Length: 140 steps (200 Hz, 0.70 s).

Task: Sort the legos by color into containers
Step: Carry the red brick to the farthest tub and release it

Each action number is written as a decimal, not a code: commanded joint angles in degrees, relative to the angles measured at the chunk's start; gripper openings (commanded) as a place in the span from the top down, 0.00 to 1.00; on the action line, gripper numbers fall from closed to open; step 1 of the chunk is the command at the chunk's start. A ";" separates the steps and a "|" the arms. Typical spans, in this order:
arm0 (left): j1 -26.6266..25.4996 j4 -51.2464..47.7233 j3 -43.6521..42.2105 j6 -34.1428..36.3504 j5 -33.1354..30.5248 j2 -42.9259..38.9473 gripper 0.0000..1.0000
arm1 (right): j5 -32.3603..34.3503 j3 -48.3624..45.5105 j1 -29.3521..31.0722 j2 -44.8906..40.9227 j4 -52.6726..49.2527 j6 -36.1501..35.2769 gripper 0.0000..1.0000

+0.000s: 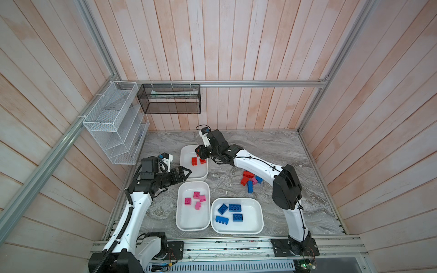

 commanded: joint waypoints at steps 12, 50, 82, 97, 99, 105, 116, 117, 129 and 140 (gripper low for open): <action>0.41 -0.99 1.00 -0.15 -0.37 -1.21 0.00 | 3.89 6.26 -0.71 7.26 -0.37 -5.79 0.78; 0.42 -1.94 1.38 0.22 -0.63 -1.29 0.00 | 5.99 14.18 -1.62 14.62 -3.82 -7.21 0.77; 0.50 -2.56 1.63 0.64 -0.63 -1.30 0.00 | 6.11 19.37 -2.22 19.18 -5.67 -6.96 0.74; 0.50 -2.78 1.78 0.83 -0.55 -1.26 0.00 | 6.51 21.66 -2.54 21.24 -6.72 -7.40 0.72; 0.50 -2.86 1.88 0.82 -0.55 -1.27 0.00 | 6.52 22.00 -2.52 21.50 -6.89 -7.43 0.71; 0.47 -2.98 1.95 0.89 -0.47 -1.23 0.00 | 6.47 22.91 -2.65 22.11 -7.51 -7.60 0.69; 0.50 -3.20 1.95 1.02 -0.31 -1.27 0.00 | 6.19 24.69 -2.83 23.20 -8.73 -7.96 0.62; 0.50 -3.22 1.98 1.08 -0.25 -1.28 0.00 | 6.18 24.91 -2.83 23.25 -8.87 -8.05 0.61; 0.50 -4.10 2.45 1.69 0.07 -1.30 0.00 | 6.03 26.42 -2.88 23.24 -10.20 -8.48 0.53; 0.50 -4.81 3.08 2.16 -0.17 -1.47 0.00 | 5.94 26.55 -3.03 22.03 -10.72 -9.03 0.47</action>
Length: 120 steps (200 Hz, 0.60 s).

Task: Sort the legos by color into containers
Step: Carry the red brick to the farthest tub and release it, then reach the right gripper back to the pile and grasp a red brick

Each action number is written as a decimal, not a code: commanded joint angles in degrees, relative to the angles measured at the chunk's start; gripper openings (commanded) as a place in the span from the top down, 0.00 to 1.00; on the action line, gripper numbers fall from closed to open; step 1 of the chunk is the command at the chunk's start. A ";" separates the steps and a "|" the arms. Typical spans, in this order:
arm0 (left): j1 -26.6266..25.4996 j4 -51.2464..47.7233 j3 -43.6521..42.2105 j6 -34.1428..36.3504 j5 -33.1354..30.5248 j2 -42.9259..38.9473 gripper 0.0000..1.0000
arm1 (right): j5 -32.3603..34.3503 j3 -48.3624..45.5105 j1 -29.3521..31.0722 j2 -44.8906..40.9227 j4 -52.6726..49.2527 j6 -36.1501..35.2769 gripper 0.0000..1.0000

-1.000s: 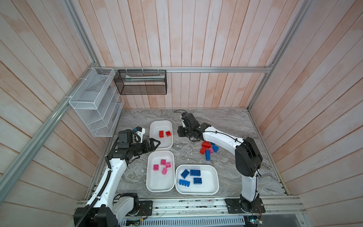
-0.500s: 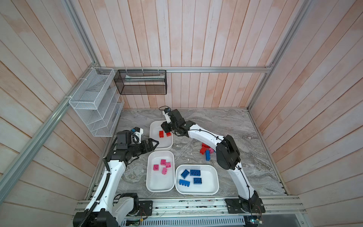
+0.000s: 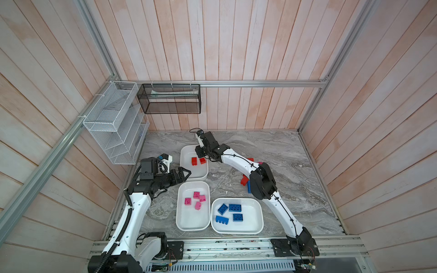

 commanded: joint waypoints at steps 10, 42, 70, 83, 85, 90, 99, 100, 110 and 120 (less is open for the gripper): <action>0.35 -2.01 2.91 1.90 0.00 -1.10 0.00 | 0.30 1.96 -0.43 -2.12 -4.08 -2.38 0.43; 0.35 -1.11 2.47 1.34 1.82 -1.01 0.00 | -2.39 -5.46 -1.51 -12.46 -6.90 -4.24 0.36; 0.35 -0.75 1.87 1.42 3.22 -0.83 0.00 | -4.65 -22.65 -2.72 -26.89 -5.59 -10.88 0.31; 0.35 -0.30 1.52 1.32 3.98 -0.82 0.00 | -4.88 -32.06 -3.88 -33.84 -4.16 -15.48 0.30; 0.35 -0.27 1.45 1.32 4.03 -0.85 0.00 | -4.94 -33.35 -4.22 -34.87 -3.97 -16.24 0.30; 0.35 -0.11 1.32 1.32 4.30 -0.85 0.00 | -5.51 -36.85 -5.04 -37.34 -3.58 -18.35 0.30; 0.36 0.21 1.00 1.25 4.61 -0.85 0.00 | -7.58 -42.29 -6.91 -41.41 -3.20 -22.45 0.29; 0.35 0.26 1.00 1.24 4.68 -0.81 0.00 | -7.81 -43.00 -7.14 -41.78 -3.14 -22.83 0.29; 0.35 0.75 0.73 1.01 4.89 -0.73 0.00 | -10.84 -47.97 -9.71 -45.54 -3.44 -27.09 0.29; 0.35 1.31 0.47 0.55 5.45 -0.61 0.00 | -13.55 -52.60 -12.14 -48.80 -4.05 -33.04 0.29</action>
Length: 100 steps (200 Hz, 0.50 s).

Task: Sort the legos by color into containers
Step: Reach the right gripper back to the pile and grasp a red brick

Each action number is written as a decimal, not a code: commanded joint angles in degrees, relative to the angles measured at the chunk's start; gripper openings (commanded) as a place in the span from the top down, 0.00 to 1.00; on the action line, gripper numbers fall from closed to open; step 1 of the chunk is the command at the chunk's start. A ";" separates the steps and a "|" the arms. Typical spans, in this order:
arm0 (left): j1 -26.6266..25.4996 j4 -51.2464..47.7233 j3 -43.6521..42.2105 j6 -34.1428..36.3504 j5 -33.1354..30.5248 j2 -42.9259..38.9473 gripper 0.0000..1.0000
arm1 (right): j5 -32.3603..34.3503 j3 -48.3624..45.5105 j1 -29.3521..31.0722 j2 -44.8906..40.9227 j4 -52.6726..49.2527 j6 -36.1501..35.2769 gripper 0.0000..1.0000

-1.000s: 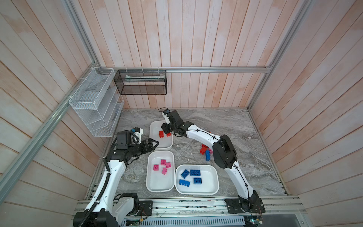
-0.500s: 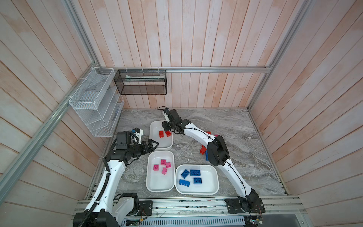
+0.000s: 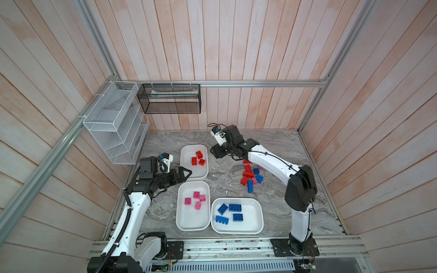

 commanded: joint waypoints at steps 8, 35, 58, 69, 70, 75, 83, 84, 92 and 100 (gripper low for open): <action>0.35 2.59 -0.84 -0.23 2.81 -0.30 0.00 | -7.74 -13.10 -7.35 -6.95 -0.78 -18.07 0.29; 0.08 4.35 -0.93 -1.89 4.82 -0.09 0.00 | -8.07 -19.36 -14.00 -10.23 -0.15 -26.30 0.30; -0.37 7.57 -1.29 -5.44 8.39 -0.26 0.00 | -6.22 -20.80 -17.56 -8.35 -0.75 -31.92 0.29; -1.01 8.64 -1.36 -6.66 8.80 -0.27 0.00 | -4.89 -20.46 -18.87 -6.44 -1.17 -34.41 0.29; -1.08 8.70 -1.32 -6.75 8.83 -0.27 0.00 | -4.74 -20.41 -18.91 -6.23 -1.22 -34.59 0.29; -1.32 8.78 -1.32 -6.90 8.70 -0.19 0.00 | -4.04 -19.85 -19.38 -5.14 -1.38 -35.05 0.29; -1.66 8.44 -1.00 -6.94 8.51 0.10 0.00 | -4.09 -18.86 -20.48 -3.54 -2.03 -35.92 0.30; -1.71 8.42 -0.97 -6.90 8.51 0.13 0.00 | -4.17 -18.74 -20.64 -3.33 -2.09 -36.05 0.30; -2.00 8.08 -0.70 -6.80 8.18 0.54 0.00 | -4.43 -17.72 -21.58 -1.72 -2.24 -36.84 0.31; -2.25 8.01 -0.68 -6.75 8.12 0.82 0.00 | -4.64 -16.75 -22.33 -0.15 -2.56 -37.67 0.32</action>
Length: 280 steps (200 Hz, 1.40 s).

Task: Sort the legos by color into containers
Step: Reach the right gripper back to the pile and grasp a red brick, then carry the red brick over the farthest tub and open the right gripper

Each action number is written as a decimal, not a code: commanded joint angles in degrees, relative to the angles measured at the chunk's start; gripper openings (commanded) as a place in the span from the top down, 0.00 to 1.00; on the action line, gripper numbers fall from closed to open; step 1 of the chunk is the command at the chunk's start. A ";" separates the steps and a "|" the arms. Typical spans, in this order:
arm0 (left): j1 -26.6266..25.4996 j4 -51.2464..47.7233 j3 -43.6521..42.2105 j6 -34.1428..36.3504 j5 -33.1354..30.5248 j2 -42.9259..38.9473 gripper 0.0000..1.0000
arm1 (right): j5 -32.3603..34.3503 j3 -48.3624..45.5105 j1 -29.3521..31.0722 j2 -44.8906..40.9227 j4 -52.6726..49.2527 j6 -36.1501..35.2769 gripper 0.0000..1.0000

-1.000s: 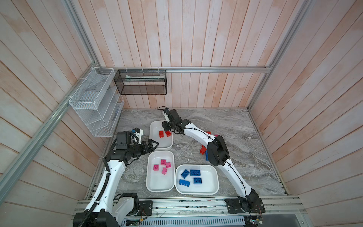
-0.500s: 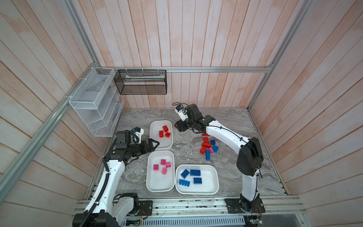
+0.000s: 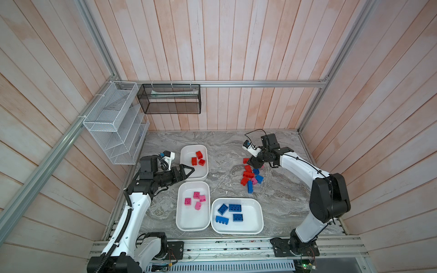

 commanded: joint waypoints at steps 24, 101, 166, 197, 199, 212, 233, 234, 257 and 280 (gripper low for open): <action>-1.48 2.07 -0.24 -1.40 1.70 1.51 0.00 | -0.50 5.56 -3.17 8.58 -1.99 -8.50 0.33; -1.64 1.02 0.09 -0.36 1.08 2.39 0.00 | -2.71 13.24 -3.05 18.40 -4.99 -11.32 0.40; -1.62 0.13 -0.75 0.33 0.18 2.05 0.00 | -4.59 15.92 -2.43 22.33 -5.46 -11.77 0.58; -1.62 -0.39 -0.92 0.68 0.04 1.77 0.00 | -5.85 17.03 -1.90 23.27 -5.12 -11.21 0.71; -1.62 -0.49 -0.91 0.77 0.06 1.77 0.00 | -5.88 17.13 -1.86 23.28 -5.29 -11.21 0.72; -1.64 -1.04 -0.61 1.11 -0.06 1.80 0.00 | -6.00 18.08 -1.61 23.28 -6.20 -11.04 0.82; -1.62 -2.12 0.23 1.60 -1.41 1.58 0.00 | -8.17 19.39 -1.53 21.44 -6.38 -9.29 0.88; -1.62 -2.16 0.30 1.64 -1.57 1.59 0.00 | -8.28 19.42 -1.48 21.31 -6.25 -9.11 0.88; -1.33 -3.51 1.34 2.13 -4.44 1.73 0.00 | -10.00 19.15 0.98 17.47 -4.43 -6.80 0.88; -0.55 -3.51 1.68 1.99 -5.08 1.08 0.00 | -13.98 18.36 6.00 14.41 -0.61 -1.81 0.88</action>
